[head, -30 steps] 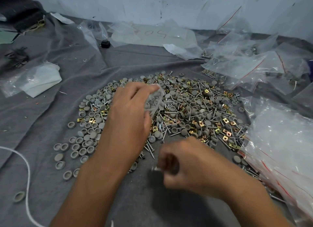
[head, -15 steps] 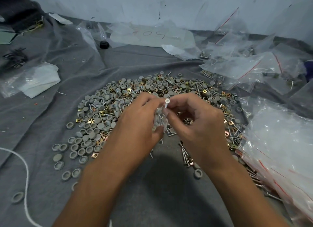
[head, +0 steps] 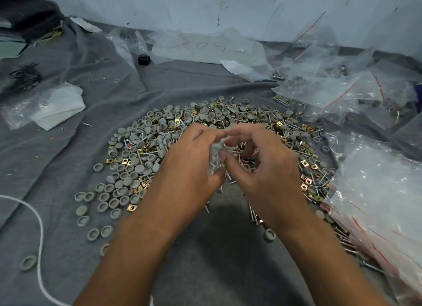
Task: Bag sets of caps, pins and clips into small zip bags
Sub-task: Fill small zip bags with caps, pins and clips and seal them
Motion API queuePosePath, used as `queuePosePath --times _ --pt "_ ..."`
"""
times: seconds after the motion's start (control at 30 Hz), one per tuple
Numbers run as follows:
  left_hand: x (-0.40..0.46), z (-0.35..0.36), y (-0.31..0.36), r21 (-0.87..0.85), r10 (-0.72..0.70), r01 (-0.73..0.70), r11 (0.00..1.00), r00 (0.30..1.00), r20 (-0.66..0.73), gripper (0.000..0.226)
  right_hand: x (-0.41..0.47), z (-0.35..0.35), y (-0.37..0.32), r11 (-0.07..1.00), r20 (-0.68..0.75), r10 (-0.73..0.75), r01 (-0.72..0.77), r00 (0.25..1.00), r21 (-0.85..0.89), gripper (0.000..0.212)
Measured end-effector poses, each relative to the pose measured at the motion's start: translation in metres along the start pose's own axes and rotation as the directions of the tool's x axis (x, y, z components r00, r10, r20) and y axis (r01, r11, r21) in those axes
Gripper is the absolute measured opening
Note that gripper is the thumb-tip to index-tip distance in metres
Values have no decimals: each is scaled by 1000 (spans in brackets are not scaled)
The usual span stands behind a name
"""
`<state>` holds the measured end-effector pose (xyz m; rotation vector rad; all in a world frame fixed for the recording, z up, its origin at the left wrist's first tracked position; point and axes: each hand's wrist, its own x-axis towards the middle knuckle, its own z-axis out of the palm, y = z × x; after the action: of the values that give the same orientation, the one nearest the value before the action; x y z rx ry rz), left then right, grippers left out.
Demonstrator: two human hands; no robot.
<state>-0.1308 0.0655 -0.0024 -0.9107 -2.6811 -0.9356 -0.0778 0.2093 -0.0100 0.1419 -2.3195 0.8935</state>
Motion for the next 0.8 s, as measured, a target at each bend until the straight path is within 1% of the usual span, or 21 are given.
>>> queuePosePath --times 0.07,0.13,0.17,0.2,0.23,0.27,0.3,0.33,0.37,0.4,0.47,0.53,0.67,0.73,0.8 --pt "0 -1 0 -15 -3 3 1000 1000 -4 53 1 -4 0 1000 -24 3 -3 1000 21 28" --pt "-1 -1 -1 -15 -15 15 1000 1000 -13 57 3 -13 5 999 -28 39 -40 999 -4 22" --pt "-1 -2 -1 -14 -20 20 1000 1000 -23 58 4 -20 9 995 9 92 -91 996 -26 18" --pt "-1 -2 -1 -17 -26 25 1000 999 -34 58 4 -27 15 982 98 182 -176 978 -66 16" --pt "-1 -3 -1 -19 -29 29 999 999 -41 58 3 -32 20 951 236 299 -269 924 -152 13" --pt "0 -3 -1 -17 -31 30 999 999 -42 58 1 -36 23 904 374 411 -318 831 -287 10" --pt "0 -4 -1 -11 -31 30 999 999 -39 58 -3 -39 26 852 460 495 -310 737 -422 13" --pt "0 -4 0 -6 -29 29 1000 999 -35 59 -7 -39 26 803 497 553 -269 669 -532 19" --pt "0 -3 0 -3 -28 28 1000 999 -30 59 -10 -38 24 760 496 588 -226 639 -609 25" --pt "0 -3 1 -4 -29 29 1000 999 -27 59 -11 -37 19 730 475 597 -191 647 -657 29" --pt "0 -2 1 -3 -28 28 1000 999 -26 59 -11 -33 10 689 434 583 -134 687 -712 30" --pt "0 -2 0 1 -29 29 1000 999 -29 59 -13 -28 3 679 433 561 -93 706 -728 30" --pt "0 -1 0 1 -30 30 1000 999 -29 58 -20 -23 -7 649 387 555 -92 736 -755 37" --pt "0 -1 0 2 -28 28 1000 999 -30 58 -21 -23 -6 641 364 569 -120 737 -758 32" --pt "0 -1 -1 9 -29 29 1000 999 -28 57 -22 -23 -2 651 365 561 -123 743 -749 22"
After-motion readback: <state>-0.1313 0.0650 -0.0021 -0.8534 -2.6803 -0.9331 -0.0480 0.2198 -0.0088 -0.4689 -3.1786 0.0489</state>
